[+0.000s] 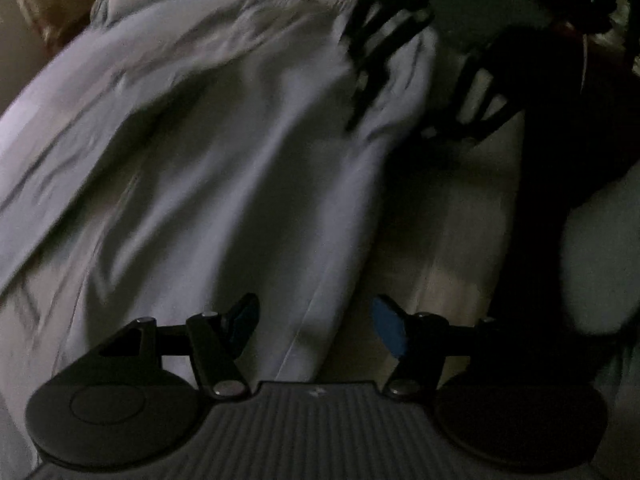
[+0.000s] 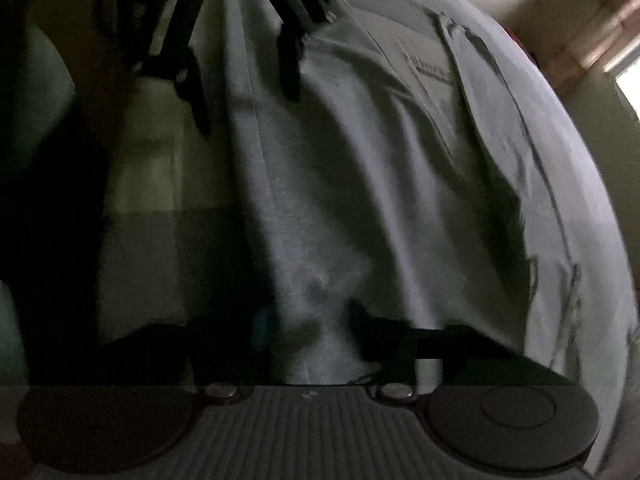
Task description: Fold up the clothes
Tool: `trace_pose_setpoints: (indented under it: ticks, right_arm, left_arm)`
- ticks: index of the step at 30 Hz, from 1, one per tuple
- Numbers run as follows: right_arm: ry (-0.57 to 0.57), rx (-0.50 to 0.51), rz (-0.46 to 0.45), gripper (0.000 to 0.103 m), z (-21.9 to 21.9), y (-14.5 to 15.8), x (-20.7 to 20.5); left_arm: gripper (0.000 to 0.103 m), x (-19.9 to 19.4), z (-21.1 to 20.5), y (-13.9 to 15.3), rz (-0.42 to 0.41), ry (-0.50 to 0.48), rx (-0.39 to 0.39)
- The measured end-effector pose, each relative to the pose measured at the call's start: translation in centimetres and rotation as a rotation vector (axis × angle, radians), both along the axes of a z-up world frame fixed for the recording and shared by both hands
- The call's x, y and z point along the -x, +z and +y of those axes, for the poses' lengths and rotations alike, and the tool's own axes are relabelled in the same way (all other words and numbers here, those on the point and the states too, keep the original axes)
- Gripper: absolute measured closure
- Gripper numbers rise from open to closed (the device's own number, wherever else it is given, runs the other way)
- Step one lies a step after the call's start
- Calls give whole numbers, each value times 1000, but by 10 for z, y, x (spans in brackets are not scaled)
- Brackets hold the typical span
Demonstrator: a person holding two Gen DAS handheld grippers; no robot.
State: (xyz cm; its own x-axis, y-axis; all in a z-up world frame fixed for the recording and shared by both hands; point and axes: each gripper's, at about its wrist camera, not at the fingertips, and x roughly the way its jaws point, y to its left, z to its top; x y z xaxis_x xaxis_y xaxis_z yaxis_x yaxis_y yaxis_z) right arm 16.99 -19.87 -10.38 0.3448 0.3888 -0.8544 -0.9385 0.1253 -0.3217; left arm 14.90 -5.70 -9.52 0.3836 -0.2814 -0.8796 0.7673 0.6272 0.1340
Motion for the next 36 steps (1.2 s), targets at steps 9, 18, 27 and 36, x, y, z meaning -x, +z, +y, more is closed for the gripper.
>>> trace_pose_setpoints:
  ticks: [9, 18, 27, 36]
  right_arm:
    - [-39, -44, -64, 66, 7, 8, -5]
    - [23, 44, -319, 44, -1, -23, 12]
    - [31, 32, -302, 93, -6, -9, 11]
    - [52, 89, 81, 93, -18, 12, 1]
  left_arm:
    - [39, -23, -32, -13, -121, 33, 0]
    - [38, -30, -10, 0, -72, 102, 31]
    - [97, 26, 5, -17, -211, -154, -225]
    - [91, 5, 18, -6, 31, -68, -140]
